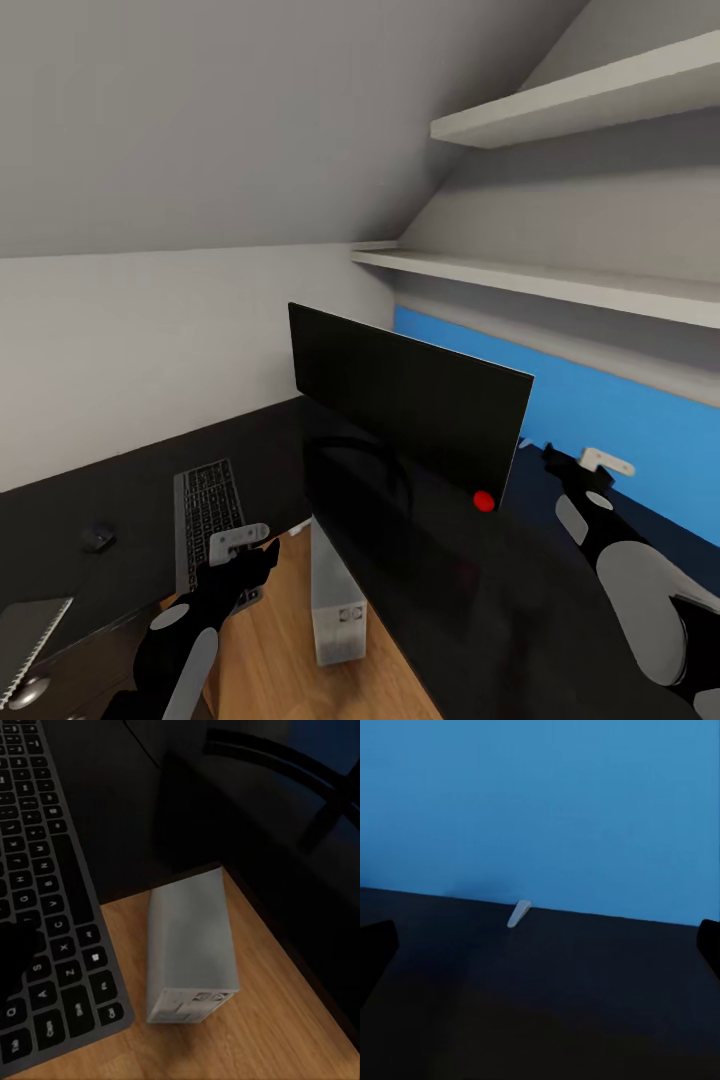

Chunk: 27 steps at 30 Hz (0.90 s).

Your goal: In the bedroom, organize the workspace by keeping the computer under the desk, ensuring the monitor is on the desk, placing the keyboard on the desk next to the monitor, placing the mouse on the desk next to the keyboard, moving the folder from the swivel chair onto the desk next to the mouse, stacking the notebook on top of the folder with the pen on top of the notebook, and positioning the swivel chair next to the desk.

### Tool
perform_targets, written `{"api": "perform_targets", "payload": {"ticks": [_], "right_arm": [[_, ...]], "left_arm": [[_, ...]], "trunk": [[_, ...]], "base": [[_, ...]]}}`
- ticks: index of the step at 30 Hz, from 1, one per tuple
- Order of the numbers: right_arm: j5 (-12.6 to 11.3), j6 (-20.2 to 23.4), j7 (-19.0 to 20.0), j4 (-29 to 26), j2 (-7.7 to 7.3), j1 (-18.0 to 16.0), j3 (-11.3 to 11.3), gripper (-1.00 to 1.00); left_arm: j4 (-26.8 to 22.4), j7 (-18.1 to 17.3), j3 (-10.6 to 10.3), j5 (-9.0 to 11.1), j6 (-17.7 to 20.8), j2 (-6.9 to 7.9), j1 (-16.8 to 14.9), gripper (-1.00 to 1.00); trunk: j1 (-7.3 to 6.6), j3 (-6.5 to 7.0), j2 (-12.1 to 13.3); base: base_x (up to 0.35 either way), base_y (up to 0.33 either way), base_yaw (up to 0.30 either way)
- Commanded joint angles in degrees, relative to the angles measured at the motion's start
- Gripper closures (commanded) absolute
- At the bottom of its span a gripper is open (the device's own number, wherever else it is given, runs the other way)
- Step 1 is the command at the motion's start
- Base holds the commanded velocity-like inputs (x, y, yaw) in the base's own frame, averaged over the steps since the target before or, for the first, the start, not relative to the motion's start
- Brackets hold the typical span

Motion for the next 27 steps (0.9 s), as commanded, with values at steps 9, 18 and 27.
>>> {"api": "perform_targets", "payload": {"ticks": [9,18,27], "right_arm": [[2.2,-0.2,3.0,0.1,0.02,-0.1,0.4,-1.00],[5.9,-0.2,7.3,0.8,0.41,0.0,0.6,-1.00],[7.7,-0.2,10.0,1.0,0.50,0.0,0.8,-1.00]], "left_arm": [[-0.1,0.5,-0.1,0.6,0.2,0.00,0.0,-1.00],[-0.1,0.5,-0.1,0.7,0.2,0.00,0.0,-1.00],[-0.1,0.5,-0.1,0.7,0.2,0.00,0.0,-1.00]], "trunk": [[0.00,-0.07,0.0],[0.00,-0.07,0.0],[0.00,-0.07,0.0]], "base": [[0.001,0.000,0.000],[0.000,0.000,0.000],[0.000,0.000,0.000]]}}
